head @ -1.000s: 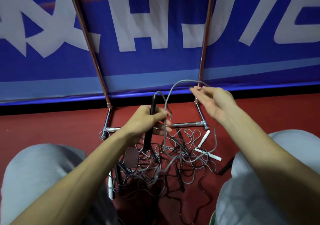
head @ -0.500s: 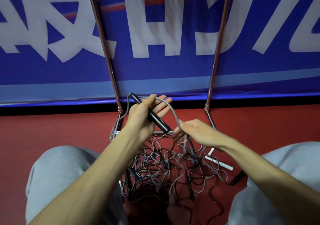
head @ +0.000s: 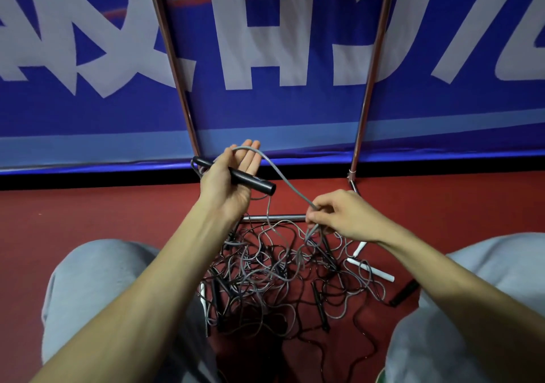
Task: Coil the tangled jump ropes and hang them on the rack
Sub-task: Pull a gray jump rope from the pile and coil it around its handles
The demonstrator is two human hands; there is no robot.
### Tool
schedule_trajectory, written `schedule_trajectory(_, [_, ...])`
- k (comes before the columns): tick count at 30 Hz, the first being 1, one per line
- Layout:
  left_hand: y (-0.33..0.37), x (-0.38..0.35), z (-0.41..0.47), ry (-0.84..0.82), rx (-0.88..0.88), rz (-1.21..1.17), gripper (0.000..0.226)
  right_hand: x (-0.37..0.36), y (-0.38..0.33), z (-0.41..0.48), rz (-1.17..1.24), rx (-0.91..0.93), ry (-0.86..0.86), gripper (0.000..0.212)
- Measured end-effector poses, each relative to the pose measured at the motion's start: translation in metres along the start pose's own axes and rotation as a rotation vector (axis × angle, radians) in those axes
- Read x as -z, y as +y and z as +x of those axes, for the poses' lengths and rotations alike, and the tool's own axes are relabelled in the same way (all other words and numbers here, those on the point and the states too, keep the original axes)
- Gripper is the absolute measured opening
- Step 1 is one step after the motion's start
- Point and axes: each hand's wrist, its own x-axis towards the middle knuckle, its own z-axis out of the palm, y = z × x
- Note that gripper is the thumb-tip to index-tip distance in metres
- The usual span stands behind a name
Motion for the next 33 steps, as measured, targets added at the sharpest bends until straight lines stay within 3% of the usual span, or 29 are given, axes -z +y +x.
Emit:
schedule_trajectory(5, [-0.026,0.007,0.005,0.011,-0.036,0.568,0.011,0.010,-0.009,0.002,0.515,-0.093,0.125,0.013])
schedule_trajectory(10, [-0.053,0.015,-0.005,-0.176,0.095,1.039,0.014,0.022,-0.015,0.001,0.658,-0.107,0.254,0.015])
schedule_trajectory(17, [-0.057,0.015,-0.013,-0.451,-0.007,1.307,0.024,0.030,-0.008,0.001,0.646,-0.139,0.372,0.015])
schedule_trajectory(20, [-0.056,0.016,-0.015,-0.502,-0.085,1.411,0.018,0.033,-0.001,0.003,0.442,-0.128,0.501,0.013])
schedule_trajectory(27, [-0.043,0.020,-0.005,-0.404,-0.233,1.712,0.015,0.040,0.021,0.010,-0.033,-0.180,0.748,0.036])
schedule_trajectory(33, [-0.031,0.022,-0.001,-0.340,-0.179,1.833,0.017,0.047,0.022,0.013,0.188,-0.205,0.858,0.037])
